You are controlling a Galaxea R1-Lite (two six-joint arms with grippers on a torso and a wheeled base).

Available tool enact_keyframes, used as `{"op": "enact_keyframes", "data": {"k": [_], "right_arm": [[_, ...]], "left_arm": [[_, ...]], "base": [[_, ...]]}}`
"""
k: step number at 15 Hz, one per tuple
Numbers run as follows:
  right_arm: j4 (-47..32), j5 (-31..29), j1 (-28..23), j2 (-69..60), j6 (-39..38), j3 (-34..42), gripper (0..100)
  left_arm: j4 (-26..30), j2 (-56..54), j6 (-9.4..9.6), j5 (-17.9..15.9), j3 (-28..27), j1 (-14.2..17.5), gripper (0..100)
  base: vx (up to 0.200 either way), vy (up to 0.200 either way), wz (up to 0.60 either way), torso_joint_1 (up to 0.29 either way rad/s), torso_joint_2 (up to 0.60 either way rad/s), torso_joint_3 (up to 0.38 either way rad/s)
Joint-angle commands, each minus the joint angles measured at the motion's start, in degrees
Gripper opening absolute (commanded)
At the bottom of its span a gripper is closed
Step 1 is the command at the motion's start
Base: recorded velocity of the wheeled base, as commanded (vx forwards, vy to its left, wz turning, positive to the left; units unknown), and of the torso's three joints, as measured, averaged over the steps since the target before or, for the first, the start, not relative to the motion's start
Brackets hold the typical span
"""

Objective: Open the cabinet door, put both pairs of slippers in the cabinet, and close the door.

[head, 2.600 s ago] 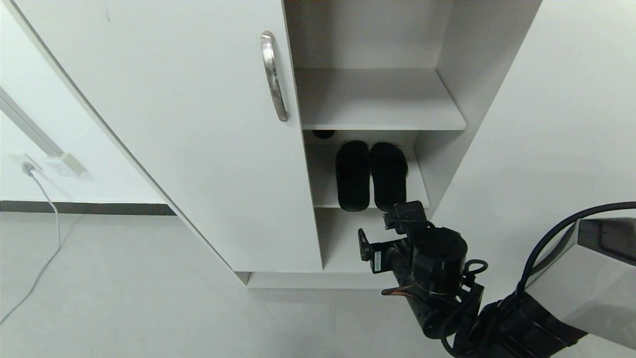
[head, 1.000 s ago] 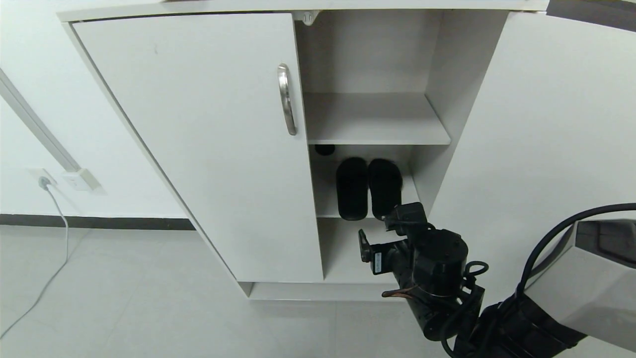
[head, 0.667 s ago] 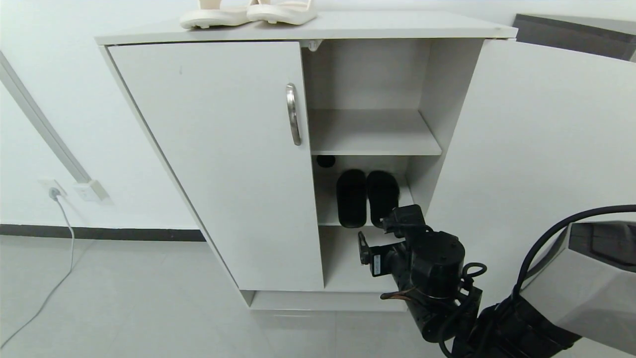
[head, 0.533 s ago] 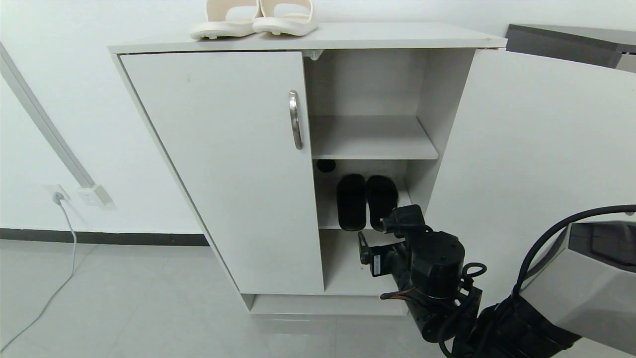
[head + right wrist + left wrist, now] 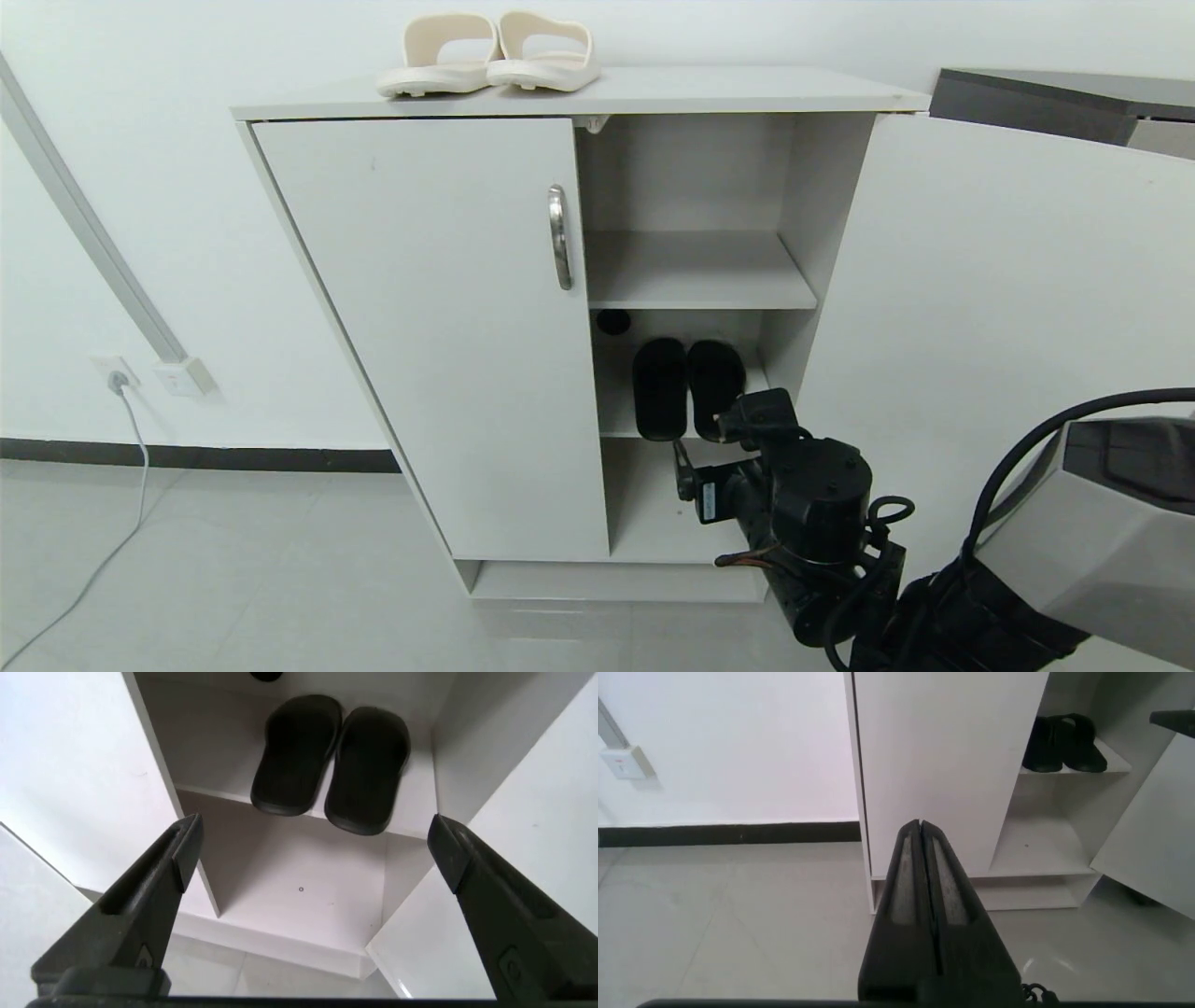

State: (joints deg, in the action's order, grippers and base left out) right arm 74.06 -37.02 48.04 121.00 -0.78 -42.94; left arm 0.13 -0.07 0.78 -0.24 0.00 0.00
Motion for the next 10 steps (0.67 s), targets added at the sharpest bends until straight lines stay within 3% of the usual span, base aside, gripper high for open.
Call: {"op": "enact_keyframes", "data": {"k": [1,3,10], "right_arm": [[0.03,0.02,0.03,0.2,-0.01,0.13,100],[0.03,0.02,0.03,0.29,-0.01,0.13,100],[0.03,0.2,0.03,0.11,-0.01,0.92,100]], "left_arm": [[-0.05,0.07,0.01,-0.02,-0.09,0.0,0],[-0.05,0.07,0.01,-0.02,0.0,0.0,0],[0.04,0.07,0.01,-0.02,0.0,0.0,0]], "base": [[0.0,0.0,0.0,0.0,0.0,0.0],[0.0,0.0,0.0,0.0,0.0,0.0],[0.0,0.2,0.0,0.004,0.0,0.002]]}}
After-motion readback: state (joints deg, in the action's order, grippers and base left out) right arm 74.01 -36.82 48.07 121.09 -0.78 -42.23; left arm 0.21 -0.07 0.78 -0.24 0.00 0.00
